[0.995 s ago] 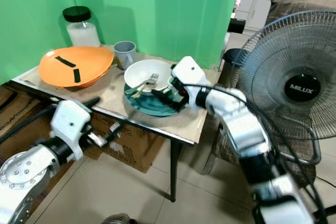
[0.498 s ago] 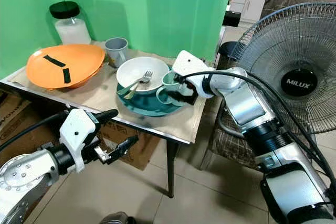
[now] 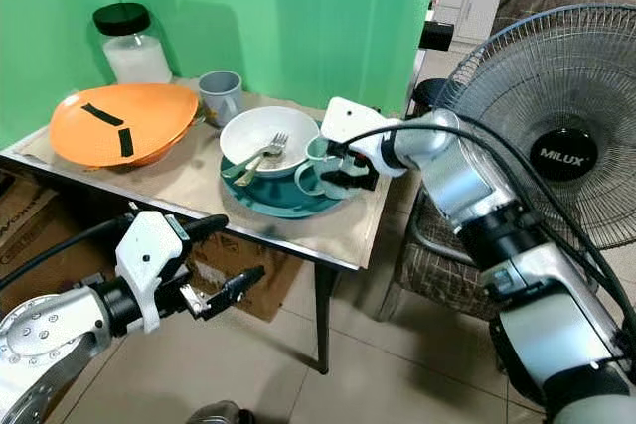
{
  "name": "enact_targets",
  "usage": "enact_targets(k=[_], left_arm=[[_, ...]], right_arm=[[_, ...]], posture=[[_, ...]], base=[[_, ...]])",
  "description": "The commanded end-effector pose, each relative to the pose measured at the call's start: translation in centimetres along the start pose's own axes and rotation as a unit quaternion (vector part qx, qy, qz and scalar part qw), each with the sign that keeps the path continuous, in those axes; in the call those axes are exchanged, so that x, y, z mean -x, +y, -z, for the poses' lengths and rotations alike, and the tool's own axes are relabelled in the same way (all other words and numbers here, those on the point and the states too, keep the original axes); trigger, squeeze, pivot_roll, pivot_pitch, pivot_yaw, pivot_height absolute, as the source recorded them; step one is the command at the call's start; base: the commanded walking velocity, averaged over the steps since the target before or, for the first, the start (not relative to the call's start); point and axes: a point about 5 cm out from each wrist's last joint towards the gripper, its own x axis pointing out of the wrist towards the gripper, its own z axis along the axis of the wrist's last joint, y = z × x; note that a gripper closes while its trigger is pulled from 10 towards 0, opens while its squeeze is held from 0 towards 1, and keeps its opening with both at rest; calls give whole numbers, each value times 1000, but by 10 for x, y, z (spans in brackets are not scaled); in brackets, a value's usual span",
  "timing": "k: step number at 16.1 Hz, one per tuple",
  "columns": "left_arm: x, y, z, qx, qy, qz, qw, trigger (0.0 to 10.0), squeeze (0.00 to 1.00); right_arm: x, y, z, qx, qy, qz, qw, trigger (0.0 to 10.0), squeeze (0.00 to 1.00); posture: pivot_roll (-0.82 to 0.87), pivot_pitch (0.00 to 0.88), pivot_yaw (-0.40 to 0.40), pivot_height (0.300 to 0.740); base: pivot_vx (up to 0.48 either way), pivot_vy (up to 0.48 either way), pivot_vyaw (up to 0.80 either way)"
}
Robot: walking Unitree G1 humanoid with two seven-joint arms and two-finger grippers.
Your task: Setting the table
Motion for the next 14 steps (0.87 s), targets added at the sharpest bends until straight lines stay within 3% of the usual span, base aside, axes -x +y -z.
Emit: enact_targets(k=[1,2,14], left_arm=[[0,-1,-3,-8,-1,10,1000,10000,0],[0,-1,-3,-8,-1,10,1000,10000,0],[1,-2,-2,-9,1,25,1000,10000,0]], right_arm=[[-2,-3,-7,26,5,-4,1000,1333,0],[-4,-4,-7,32,11,-5,999,0,0],[-3,-2,-1,72,42,-68,994,0,0]], posture=[[72,0,16,740],[72,0,15,740],[68,0,17,740]], base=[[0,0,0],[0,0,0],[0,0,0]])
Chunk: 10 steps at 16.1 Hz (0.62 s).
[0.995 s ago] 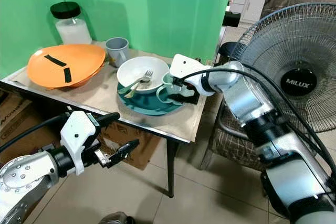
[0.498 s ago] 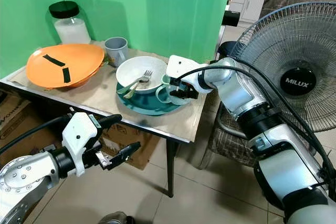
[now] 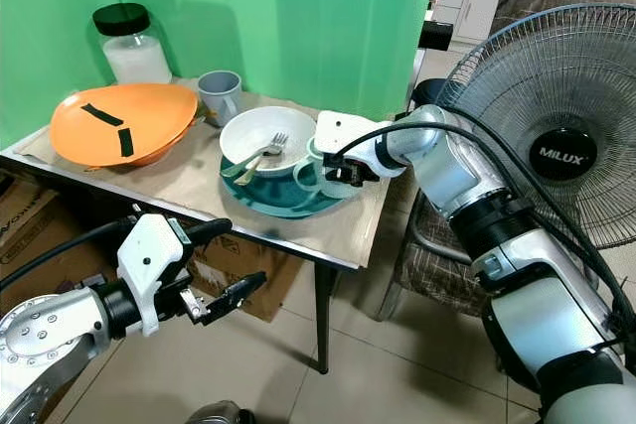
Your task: Setting the table
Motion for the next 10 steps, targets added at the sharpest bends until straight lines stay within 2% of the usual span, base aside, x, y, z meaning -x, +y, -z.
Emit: enact_targets(k=[1,10], left_arm=[[0,-1,-3,-7,-3,9,1000,10000,0],[0,-1,-3,-12,-3,14,1000,10000,0]], right_arm=[[4,-2,-1,18,8,-8,1000,0,0],[6,0,-1,22,3,-20,1000,0,0]], posture=[[69,0,18,740],[69,0,22,740]], base=[[0,0,0],[0,0,0]])
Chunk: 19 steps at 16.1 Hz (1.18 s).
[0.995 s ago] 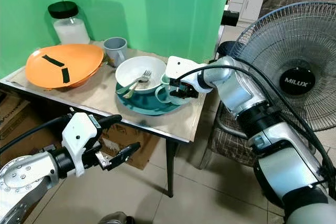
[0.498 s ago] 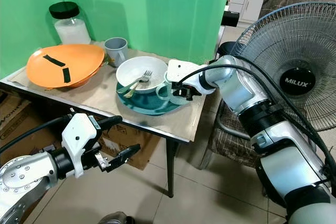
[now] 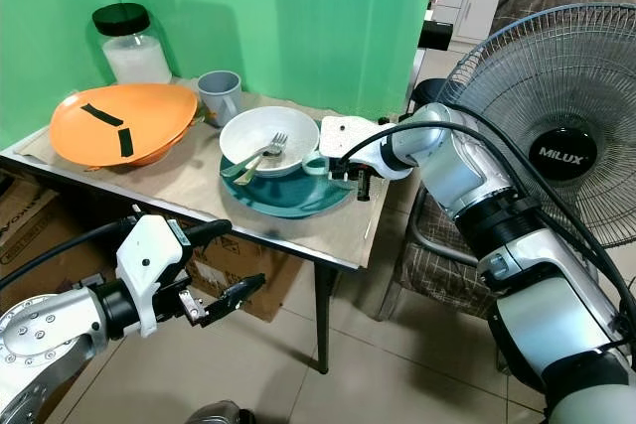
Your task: Setting the table
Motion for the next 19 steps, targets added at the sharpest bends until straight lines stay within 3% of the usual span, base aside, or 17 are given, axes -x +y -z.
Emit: enact_targets(k=[1,4,6,7,8,9,11,12,15,16,17,19], left_arm=[[0,-1,-3,-9,-5,8,1000,10000,0],[-1,0,-3,-11,-5,6,1000,10000,0],[-1,1,-3,-15,-7,2,1000,10000,0],[-1,1,-5,-16,-12,-2,1000,10000,0],[-3,2,-9,-18,-28,-24,999,10000,0],[-4,2,-10,-19,-32,-29,999,10000,0],[-9,6,-10,-15,-40,-67,997,10000,0],[-14,10,-10,-14,-44,-102,994,10000,0],[-23,13,-12,-14,-66,-162,985,10000,0],[-26,16,-11,-8,-72,-198,978,10000,0],[-27,18,-9,2,-74,-221,973,10000,0],[-27,20,2,29,-56,-263,963,10000,0]], right_arm=[[3,-1,-5,11,-10,1,1000,0,0],[4,-2,-7,10,-16,7,1000,0,0],[13,-8,-10,2,-32,33,999,0,0],[23,-10,-12,-17,-55,50,997,0,0],[44,-10,-12,-77,-122,94,985,0,0],[48,-10,-11,-90,-137,106,981,0,0],[66,3,-6,-135,-203,147,959,0,0],[74,20,-6,-170,-265,170,934,0,0],[78,62,7,-264,-291,270,879,0,0],[79,76,10,-310,-300,304,849,9255,0],[77,88,15,-335,-292,318,838,10000,0],[71,119,22,-370,-267,348,819,10000,0]], posture=[[68,0,23,740],[69,0,22,740],[71,0,20,740],[71,0,16,740],[64,0,13,740],[64,0,12,740],[48,0,17,740],[42,0,12,740],[43,0,-7,740],[38,0,-14,740],[33,0,-14,740],[22,0,-5,740]], base=[[0,0,0],[0,0,0],[0,0,0],[0,0,0],[0,0,0],[0,0,0],[0,0,0],[0,0,0],[0,0,0],[0,0,0],[0,0,0],[0,0,0]])
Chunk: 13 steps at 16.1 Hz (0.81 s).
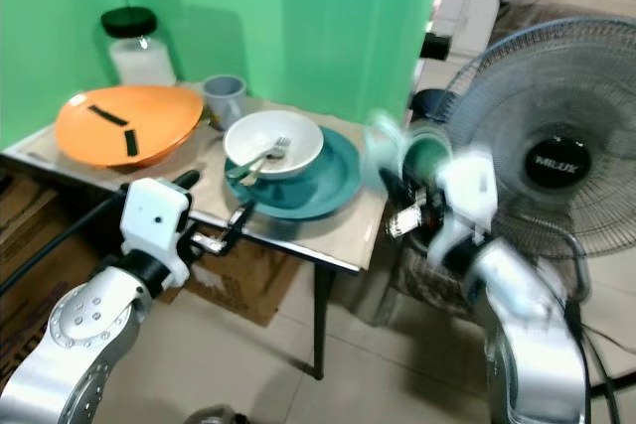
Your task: Setting the table
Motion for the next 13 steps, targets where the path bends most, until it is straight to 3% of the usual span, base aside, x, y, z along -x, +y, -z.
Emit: enact_targets(k=[1,3,6,9,11,13], left_arm=[[4,1,10,19,22,-18,999,10000,0],[10,3,14,24,27,-36,999,10000,0],[17,15,16,17,14,-104,994,10000,0],[17,17,12,11,-15,-131,991,10000,0],[15,19,8,1,-41,-144,989,10000,0],[15,23,9,0,-38,-161,986,10000,0]], right_arm=[[5,10,0,6,-11,18,1000,10000,0],[8,14,11,5,3,50,999,10000,0],[11,12,21,-24,12,108,994,10000,0],[3,13,20,-26,9,116,993,10000,0],[-4,13,13,-38,-26,129,991,10000,0],[-1,12,14,-48,-18,127,991,10000,0]], posture=[[20,0,0,740],[26,0,-8,740],[38,0,-18,740],[38,0,-20,740],[33,0,-18,740],[31,0,-10,740]], base=[[0,0,0],[0,0,-394],[0,0,-788],[0,0,-788],[0,0,-794],[0,0,-800]])
